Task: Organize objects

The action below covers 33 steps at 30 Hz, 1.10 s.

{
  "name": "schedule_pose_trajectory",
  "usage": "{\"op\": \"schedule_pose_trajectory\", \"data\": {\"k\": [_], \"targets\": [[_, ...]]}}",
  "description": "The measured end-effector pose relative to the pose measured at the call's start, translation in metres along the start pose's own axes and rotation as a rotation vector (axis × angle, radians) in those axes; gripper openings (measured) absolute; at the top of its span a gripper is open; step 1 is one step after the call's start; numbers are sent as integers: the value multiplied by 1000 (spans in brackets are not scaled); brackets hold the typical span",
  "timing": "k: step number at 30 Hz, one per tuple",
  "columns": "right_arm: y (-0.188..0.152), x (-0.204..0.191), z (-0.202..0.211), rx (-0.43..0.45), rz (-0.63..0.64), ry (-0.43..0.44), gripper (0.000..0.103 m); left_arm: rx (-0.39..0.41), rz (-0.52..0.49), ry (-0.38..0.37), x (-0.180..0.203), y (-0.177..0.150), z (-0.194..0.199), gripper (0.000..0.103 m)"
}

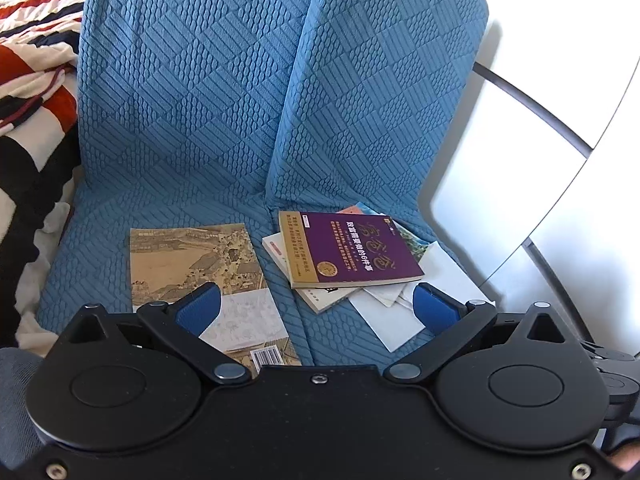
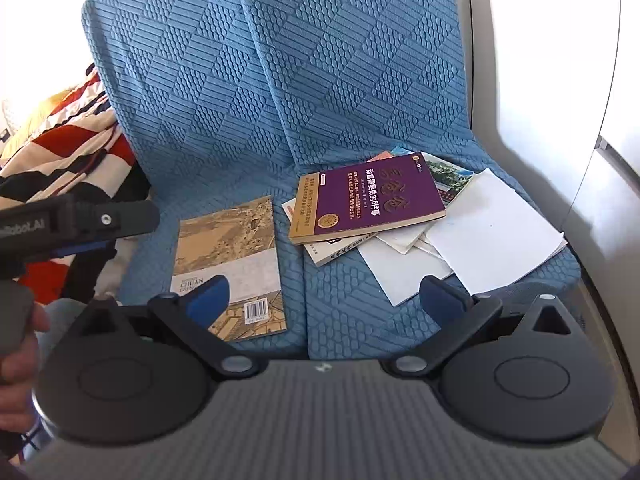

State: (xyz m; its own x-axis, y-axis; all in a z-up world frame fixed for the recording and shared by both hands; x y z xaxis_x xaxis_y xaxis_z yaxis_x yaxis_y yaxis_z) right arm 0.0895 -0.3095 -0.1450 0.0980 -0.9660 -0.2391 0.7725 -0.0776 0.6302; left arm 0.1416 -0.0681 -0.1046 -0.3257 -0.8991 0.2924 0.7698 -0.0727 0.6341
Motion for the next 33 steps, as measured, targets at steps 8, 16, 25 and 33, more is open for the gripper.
{"op": "schedule_pose_trajectory", "data": {"k": [8, 16, 25, 33], "targets": [[4, 19, -42, 18, -68, 3, 103, 18, 21, -12, -9, 12, -46, 102], [12, 41, -87, 66, -142, 12, 103, 29, -21, -19, -8, 29, -98, 102], [25, 63, -131, 45, -258, 64, 102, -50, 12, -51, -11, 37, -160, 102], [32, 81, -174, -55, -464, 190, 101, -192, 121, -137, -24, 33, -213, 87]]}}
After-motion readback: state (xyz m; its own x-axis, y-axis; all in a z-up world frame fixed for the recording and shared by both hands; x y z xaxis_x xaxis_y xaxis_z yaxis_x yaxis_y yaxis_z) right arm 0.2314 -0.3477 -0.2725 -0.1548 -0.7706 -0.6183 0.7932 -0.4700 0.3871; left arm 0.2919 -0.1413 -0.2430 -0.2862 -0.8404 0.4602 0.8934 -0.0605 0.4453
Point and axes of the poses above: each gripper's, at about its wrist camera, not at the fingertips, and z roughly against the way its jaws point, x to its right, y to its top, the point moved 4 cm from there along -z, roughly the way its jaws point, and after that the axes turned 4 degrees about -x, right-handed, at the moved point
